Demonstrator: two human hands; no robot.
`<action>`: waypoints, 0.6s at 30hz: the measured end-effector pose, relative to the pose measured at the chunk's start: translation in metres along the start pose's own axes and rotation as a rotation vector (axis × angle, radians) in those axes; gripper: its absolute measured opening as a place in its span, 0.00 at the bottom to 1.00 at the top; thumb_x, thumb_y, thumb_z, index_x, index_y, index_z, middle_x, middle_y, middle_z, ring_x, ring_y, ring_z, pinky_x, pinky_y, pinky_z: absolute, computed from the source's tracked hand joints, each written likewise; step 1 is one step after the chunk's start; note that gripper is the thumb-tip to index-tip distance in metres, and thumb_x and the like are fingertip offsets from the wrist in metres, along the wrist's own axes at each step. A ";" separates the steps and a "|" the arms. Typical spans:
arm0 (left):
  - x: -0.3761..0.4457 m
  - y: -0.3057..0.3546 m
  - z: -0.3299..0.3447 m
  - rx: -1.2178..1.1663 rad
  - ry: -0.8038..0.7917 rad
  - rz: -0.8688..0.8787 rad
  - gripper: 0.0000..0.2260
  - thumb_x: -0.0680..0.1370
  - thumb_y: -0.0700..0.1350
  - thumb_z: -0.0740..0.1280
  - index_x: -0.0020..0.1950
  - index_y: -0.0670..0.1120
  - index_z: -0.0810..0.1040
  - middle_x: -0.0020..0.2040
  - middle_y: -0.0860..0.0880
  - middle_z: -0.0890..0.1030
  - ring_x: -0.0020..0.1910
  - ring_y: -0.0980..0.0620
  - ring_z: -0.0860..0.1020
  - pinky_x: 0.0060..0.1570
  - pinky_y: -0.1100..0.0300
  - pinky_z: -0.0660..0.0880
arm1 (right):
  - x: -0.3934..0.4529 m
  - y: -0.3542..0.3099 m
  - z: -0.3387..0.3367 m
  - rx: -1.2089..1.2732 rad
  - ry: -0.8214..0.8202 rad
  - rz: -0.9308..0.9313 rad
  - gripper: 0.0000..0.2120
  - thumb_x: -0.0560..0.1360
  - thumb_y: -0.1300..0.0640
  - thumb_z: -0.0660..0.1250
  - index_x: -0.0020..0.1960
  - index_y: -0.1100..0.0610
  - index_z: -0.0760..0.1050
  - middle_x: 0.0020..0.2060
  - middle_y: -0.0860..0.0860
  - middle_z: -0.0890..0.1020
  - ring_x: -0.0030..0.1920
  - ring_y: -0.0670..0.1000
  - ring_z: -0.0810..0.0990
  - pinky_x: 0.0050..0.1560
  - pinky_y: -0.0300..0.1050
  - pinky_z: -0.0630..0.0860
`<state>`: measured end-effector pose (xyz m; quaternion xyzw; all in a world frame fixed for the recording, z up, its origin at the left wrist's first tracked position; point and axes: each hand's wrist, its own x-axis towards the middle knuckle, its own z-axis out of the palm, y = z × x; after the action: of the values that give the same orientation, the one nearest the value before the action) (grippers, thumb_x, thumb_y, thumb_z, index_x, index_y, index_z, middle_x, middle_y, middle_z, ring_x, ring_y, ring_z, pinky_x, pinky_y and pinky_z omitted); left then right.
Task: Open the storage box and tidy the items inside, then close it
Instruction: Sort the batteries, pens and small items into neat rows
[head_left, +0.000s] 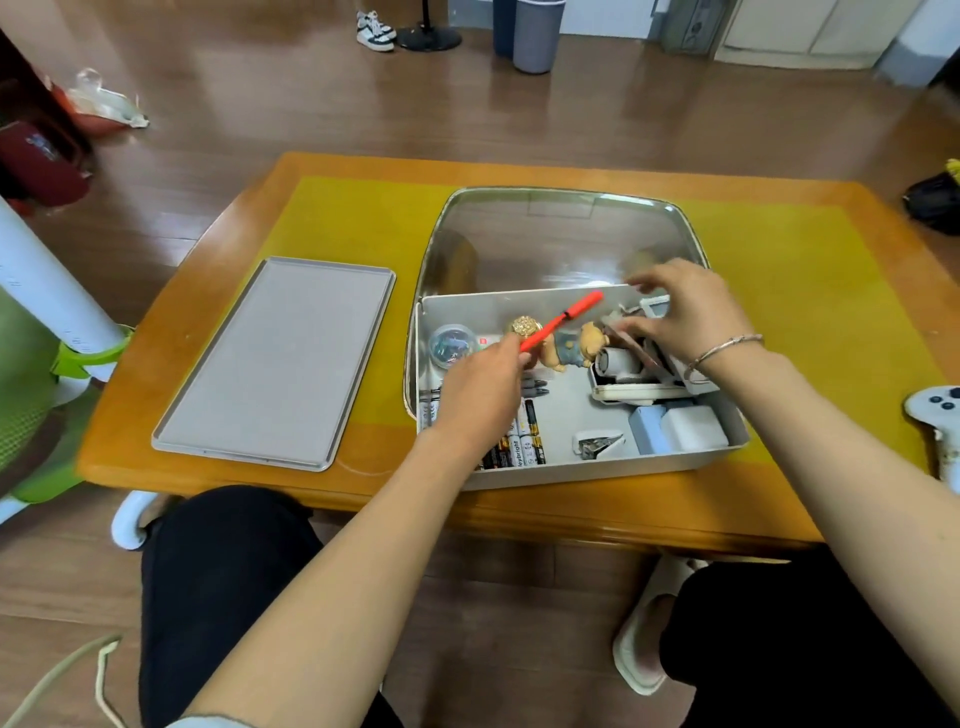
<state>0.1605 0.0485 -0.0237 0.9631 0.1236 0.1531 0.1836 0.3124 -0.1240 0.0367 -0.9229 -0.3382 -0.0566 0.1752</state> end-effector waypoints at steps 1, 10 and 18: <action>-0.002 -0.004 -0.001 -0.003 -0.012 -0.046 0.08 0.83 0.47 0.55 0.55 0.45 0.70 0.41 0.48 0.80 0.31 0.51 0.73 0.26 0.61 0.61 | -0.002 0.008 0.001 -0.023 0.027 0.085 0.16 0.69 0.50 0.74 0.54 0.56 0.80 0.48 0.56 0.80 0.52 0.57 0.78 0.51 0.49 0.72; -0.019 -0.018 -0.014 -0.132 -0.078 -0.158 0.04 0.83 0.46 0.54 0.56 0.46 0.62 0.43 0.46 0.81 0.38 0.47 0.81 0.36 0.48 0.80 | -0.014 0.002 0.032 -0.570 -0.128 0.199 0.17 0.72 0.43 0.67 0.49 0.57 0.80 0.49 0.56 0.79 0.53 0.58 0.76 0.51 0.49 0.68; -0.019 -0.019 -0.026 -0.243 -0.082 -0.174 0.07 0.83 0.41 0.55 0.60 0.44 0.66 0.50 0.45 0.78 0.46 0.47 0.79 0.46 0.48 0.79 | -0.016 -0.007 0.014 -0.174 0.033 0.200 0.11 0.70 0.51 0.68 0.40 0.59 0.82 0.39 0.58 0.81 0.42 0.61 0.78 0.37 0.45 0.72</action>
<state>0.1307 0.0685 -0.0132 0.9249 0.1794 0.1109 0.3164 0.2956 -0.1242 0.0220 -0.9626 -0.2355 -0.0832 0.1047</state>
